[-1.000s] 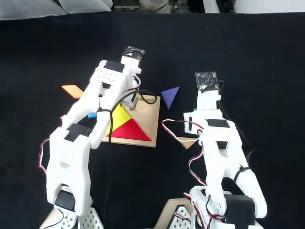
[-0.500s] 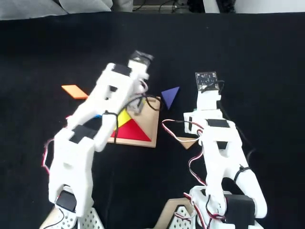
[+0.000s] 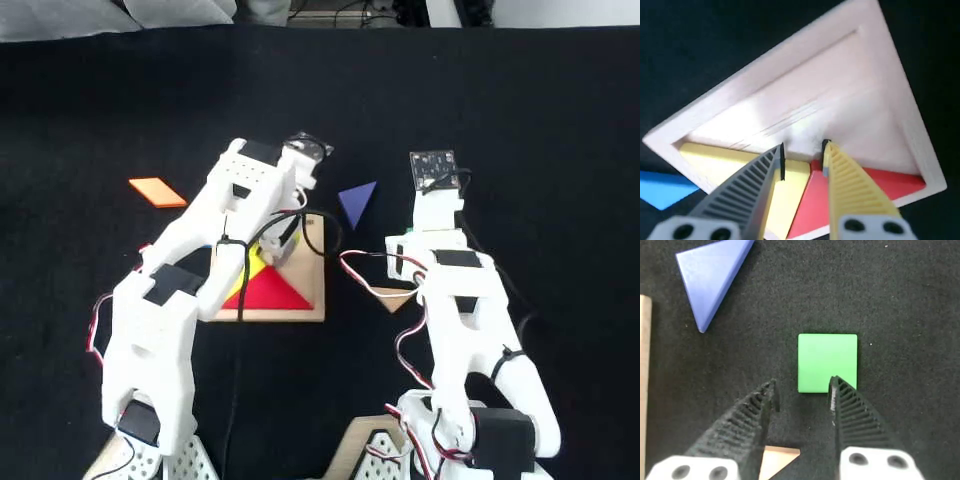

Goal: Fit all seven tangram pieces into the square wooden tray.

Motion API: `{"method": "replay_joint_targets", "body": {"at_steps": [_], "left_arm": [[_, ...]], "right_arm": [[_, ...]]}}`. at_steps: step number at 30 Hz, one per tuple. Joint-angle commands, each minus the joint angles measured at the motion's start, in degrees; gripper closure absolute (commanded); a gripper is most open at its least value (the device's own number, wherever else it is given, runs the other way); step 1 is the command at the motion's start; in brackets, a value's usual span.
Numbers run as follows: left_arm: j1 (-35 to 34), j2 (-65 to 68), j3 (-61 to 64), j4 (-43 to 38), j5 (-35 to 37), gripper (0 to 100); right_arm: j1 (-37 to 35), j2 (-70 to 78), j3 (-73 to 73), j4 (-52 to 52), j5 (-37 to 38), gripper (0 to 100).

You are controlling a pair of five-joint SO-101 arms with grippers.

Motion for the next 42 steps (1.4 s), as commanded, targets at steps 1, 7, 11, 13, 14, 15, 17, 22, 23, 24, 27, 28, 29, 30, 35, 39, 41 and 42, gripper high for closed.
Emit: {"method": "replay_joint_targets", "body": {"at_steps": [1, 7, 11, 13, 14, 15, 17, 22, 23, 24, 27, 28, 29, 30, 35, 39, 41, 42], "left_arm": [[-1.54, -0.26, 1.36, 3.16, -0.7, 90], [-2.59, -1.58, -3.38, 3.52, 3.08, 91], [-3.03, -9.58, -7.34, 5.71, 5.01, 82], [-3.03, -16.09, -8.13, 8.0, 5.01, 82], [-3.03, -19.78, -8.31, 8.79, 4.92, 82], [-3.03, -23.47, -8.22, 9.32, 4.92, 82], [-3.65, -31.74, -7.78, 10.9, 4.92, 82], [-10.51, -49.93, -7.6, 14.24, 5.19, 82], [-12.7, -52.48, -6.99, 14.15, 5.19, 82], [-15.08, -55.12, -6.02, 14.07, 5.19, 82], [-21.85, -61.36, -2.24, 14.07, 5.19, 82], [-24.13, -63.21, -0.48, 14.07, 5.19, 82], [-26.33, -65.32, 1.45, 14.07, 5.19, 82], [-28.18, -67.43, 3.65, 14.07, 5.19, 82], [-34.07, -78.95, 17.27, 12.13, 4.84, 82], [-36.44, -87.47, 34.95, 1.32, 1.85, 82], [-36.7, -89.41, 43.47, -5.8, -0.26, 82], [-36.7, -89.32, 46.73, -8.7, 0.44, 82]], "right_arm": [[0.53, -2.42, -2.42, -0.97, -0.53, 83.2], [0.53, -2.33, -2.42, -0.97, -0.53, 83.2], [0.53, -2.24, -2.51, -1.05, -0.53, 83.2], [0.53, -2.33, -2.51, -1.05, -0.53, 83.2], [0.53, -2.42, -2.51, -1.05, -0.53, 83.2], [0.53, -2.42, -2.51, -1.05, -0.53, 83.2], [0.53, -2.42, -2.51, -1.05, -0.53, 83.2], [0.53, -2.33, -2.51, -1.05, -0.53, 83.2], [0.53, -2.33, -2.51, -1.05, -0.53, 83.2], [0.53, -2.24, -2.51, -1.05, -0.53, 83.2], [0.53, -2.15, -2.51, -1.05, -0.53, 83.2], [0.53, -2.15, -2.51, -1.05, -0.53, 83.2], [0.53, -2.15, -2.51, -1.05, -0.53, 83.2], [0.53, -2.15, -2.51, -1.05, -0.53, 83.2], [0.53, -2.07, -1.89, -3.08, -0.53, 83.2], [0.53, -2.07, -1.45, -3.43, -0.53, 83.2], [0.53, -2.07, -1.45, -3.43, -0.53, 83.2], [0.53, -2.07, -1.45, -3.43, -0.53, 83.2]]}}
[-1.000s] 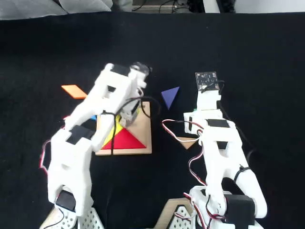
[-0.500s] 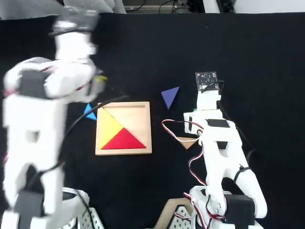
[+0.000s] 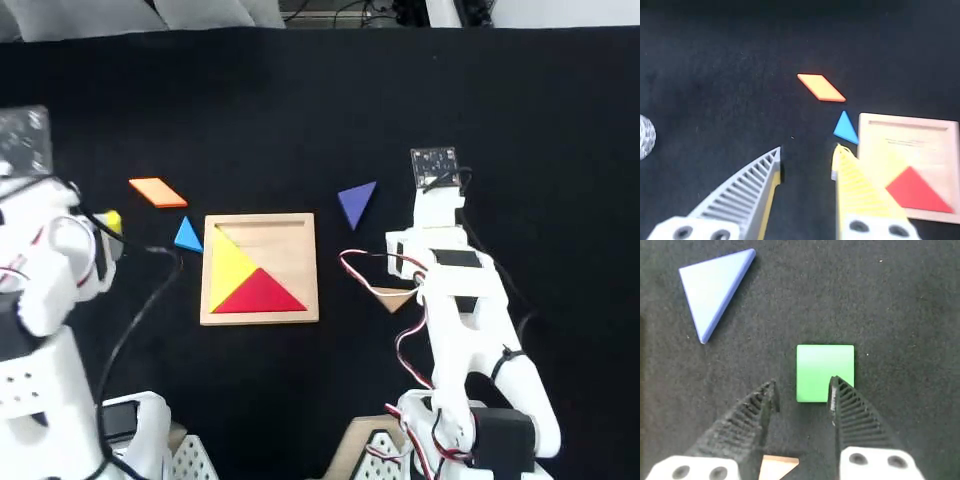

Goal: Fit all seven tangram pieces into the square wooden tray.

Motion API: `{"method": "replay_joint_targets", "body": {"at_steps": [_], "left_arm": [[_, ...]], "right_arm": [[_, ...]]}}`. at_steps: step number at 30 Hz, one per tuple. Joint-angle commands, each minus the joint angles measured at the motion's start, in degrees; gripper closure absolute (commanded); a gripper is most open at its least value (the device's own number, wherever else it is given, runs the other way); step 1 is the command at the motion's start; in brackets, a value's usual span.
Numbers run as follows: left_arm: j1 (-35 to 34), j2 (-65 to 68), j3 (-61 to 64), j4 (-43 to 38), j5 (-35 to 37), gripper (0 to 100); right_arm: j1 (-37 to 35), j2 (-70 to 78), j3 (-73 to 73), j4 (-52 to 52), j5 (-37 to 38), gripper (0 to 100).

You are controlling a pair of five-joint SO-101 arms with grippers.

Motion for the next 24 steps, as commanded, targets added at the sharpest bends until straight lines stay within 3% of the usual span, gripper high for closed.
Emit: {"method": "replay_joint_targets", "body": {"at_steps": [1, 7, 11, 19, 24], "left_arm": [[-0.84, -2.55, 16.31, -14.33, -0.18, 82], [0.13, 9.93, 15.6, -23.03, 11.34, 82], [0.31, 23.3, 9.63, -27.69, 18.81, 74], [4.53, 53.19, -6.2, -34.55, 20.22, 76], [5.49, 69.19, -18.95, -34.46, 23.12, 77]], "right_arm": [[0.53, -2.07, -1.45, -1.14, -0.53, 83.2], [0.53, -2.07, -1.45, -1.14, -0.53, 83.2], [0.53, -2.07, -1.45, -1.14, -0.53, 83.2], [-1.23, -2.07, -1.27, -1.14, -0.53, 83.2], [-1.05, -2.07, -1.27, -1.14, -0.53, 83.2]]}}
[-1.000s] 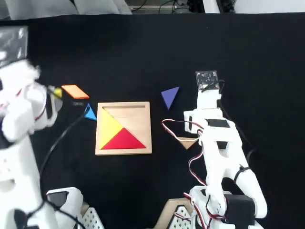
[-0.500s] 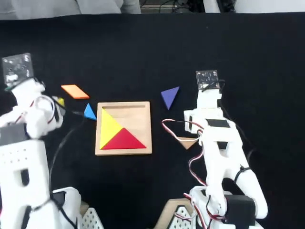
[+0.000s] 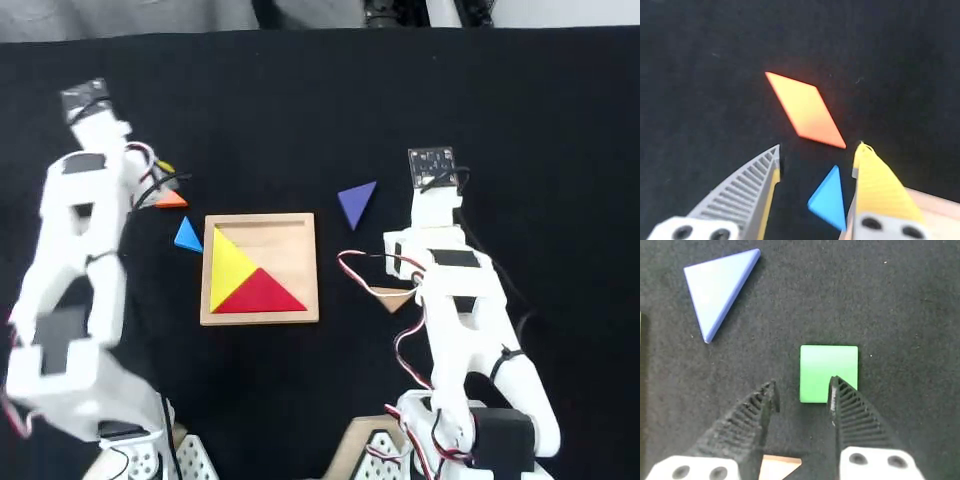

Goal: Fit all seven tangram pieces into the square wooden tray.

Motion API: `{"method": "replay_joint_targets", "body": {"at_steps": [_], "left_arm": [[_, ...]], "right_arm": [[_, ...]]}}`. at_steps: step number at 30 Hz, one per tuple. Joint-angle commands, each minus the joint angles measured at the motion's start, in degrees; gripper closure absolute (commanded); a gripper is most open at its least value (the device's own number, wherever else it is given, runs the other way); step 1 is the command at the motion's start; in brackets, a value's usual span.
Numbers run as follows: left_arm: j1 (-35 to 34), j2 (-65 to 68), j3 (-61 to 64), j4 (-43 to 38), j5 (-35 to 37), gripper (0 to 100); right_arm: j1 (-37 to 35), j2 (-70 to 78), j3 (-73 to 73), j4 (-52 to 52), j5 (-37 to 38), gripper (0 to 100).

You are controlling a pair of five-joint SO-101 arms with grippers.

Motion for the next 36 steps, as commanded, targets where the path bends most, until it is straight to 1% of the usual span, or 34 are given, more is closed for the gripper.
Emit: {"method": "replay_joint_targets", "body": {"at_steps": [1, 3, 5, 9, 11, 17, 26, 30, 33, 36], "left_arm": [[0.22, 12.4, -14.64, -0.62, 6.07, 76], [-0.92, 16.88, -19.12, -0.62, 8.88, 76], [-1.01, 20.66, -22.37, -0.62, 8.97, 76], [-0.92, 25.05, -28.88, 4.31, 8.97, 76], [-1.45, 26.29, -31.6, 5.54, 8.97, 76], [-3.47, 28.84, -34.33, 9.85, 9.05, 76], [-1.63, 30.51, -36.88, 10.11, 8.88, 77], [-1.63, 34.29, -40.31, 10.73, 5.1, 77], [-1.98, 36.4, -42.51, 11.43, 4.48, 82], [-1.54, 37.1, -45.58, 15.91, 4.31, 86]], "right_arm": [[-0.53, -2.07, -1.27, -1.14, -0.53, 83.2], [-0.53, -2.07, -1.27, -1.14, -0.53, 83.2], [-0.7, -2.07, -1.27, -1.05, -0.53, 83.2], [-0.7, -2.07, -1.27, -1.05, -0.53, 83.2], [-0.7, -2.07, -1.36, -1.05, -0.53, 83.2], [-0.7, -2.07, -1.36, -1.05, -0.53, 83.2], [-0.7, -2.07, -1.36, -1.05, -0.53, 83.2], [-0.7, -2.07, -1.36, -1.05, -0.53, 83.2], [-0.7, -2.07, -1.36, -1.05, -0.53, 83.2], [-0.7, -2.07, -1.36, -1.05, -0.53, 83.2]]}}
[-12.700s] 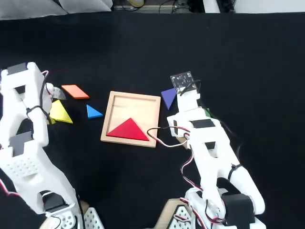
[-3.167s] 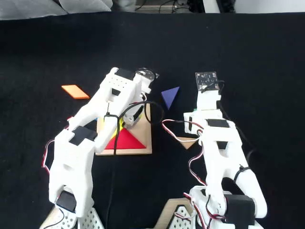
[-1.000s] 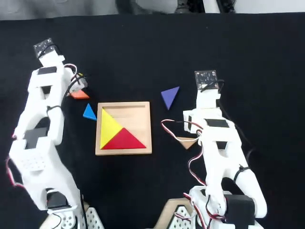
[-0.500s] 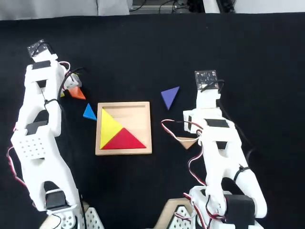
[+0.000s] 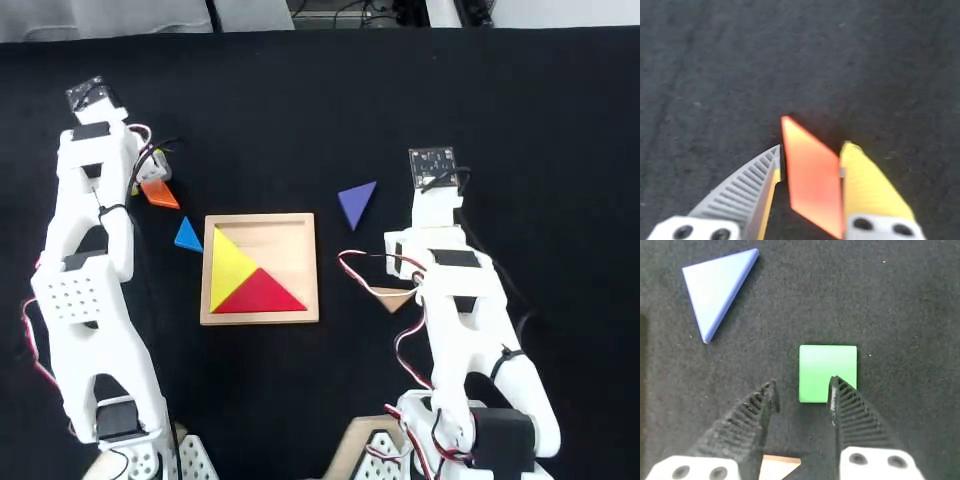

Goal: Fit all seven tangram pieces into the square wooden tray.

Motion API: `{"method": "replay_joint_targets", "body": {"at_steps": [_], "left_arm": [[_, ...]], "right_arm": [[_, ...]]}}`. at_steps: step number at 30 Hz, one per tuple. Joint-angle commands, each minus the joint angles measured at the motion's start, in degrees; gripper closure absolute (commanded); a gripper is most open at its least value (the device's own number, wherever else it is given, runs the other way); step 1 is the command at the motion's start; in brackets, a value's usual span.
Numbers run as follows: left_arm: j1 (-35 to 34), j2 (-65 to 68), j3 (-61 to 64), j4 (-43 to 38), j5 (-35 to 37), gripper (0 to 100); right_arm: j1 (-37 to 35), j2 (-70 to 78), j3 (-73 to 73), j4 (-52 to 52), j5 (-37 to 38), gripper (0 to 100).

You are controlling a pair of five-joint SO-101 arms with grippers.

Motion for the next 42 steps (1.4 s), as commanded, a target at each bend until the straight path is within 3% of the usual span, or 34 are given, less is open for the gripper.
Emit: {"method": "replay_joint_targets", "body": {"at_steps": [1, 8, 13, 17, 25, 31, 37, 42], "left_arm": [[0.84, 0.7, -6.55, 5.8, -0.97, 87], [1.98, -0.26, -10.42, 13.27, -0.97, 87], [4.7, -4.13, -20.97, 27.34, -3.43, 87], [10.86, -7.65, -28.18, 38.24, -4.31, 87], [24.75, -22.59, -9.98, 37.89, -4.84, 87], [32.84, -36.84, 6.46, 33.85, -2.73, 87], [39.78, -45.36, 28.44, 19.34, -2.02, 87], [41.36, -50.73, 43.65, 3.87, 10.2, 87]], "right_arm": [[-0.79, -2.07, -1.36, -1.05, -0.53, 83.2], [-0.79, -2.07, -1.36, -1.05, -0.53, 83.2], [-0.79, -2.07, -1.36, -1.05, -0.53, 83.2], [-0.79, -2.07, -1.36, -1.05, -0.53, 83.2], [-0.44, -2.24, -1.36, -0.79, -0.53, 83.2], [-0.35, -2.42, -1.36, -0.79, -0.53, 83.2], [-0.18, -2.51, -1.36, -0.7, -0.53, 83.2], [2.37, -2.51, -1.71, -0.7, -0.88, 83.2]]}}
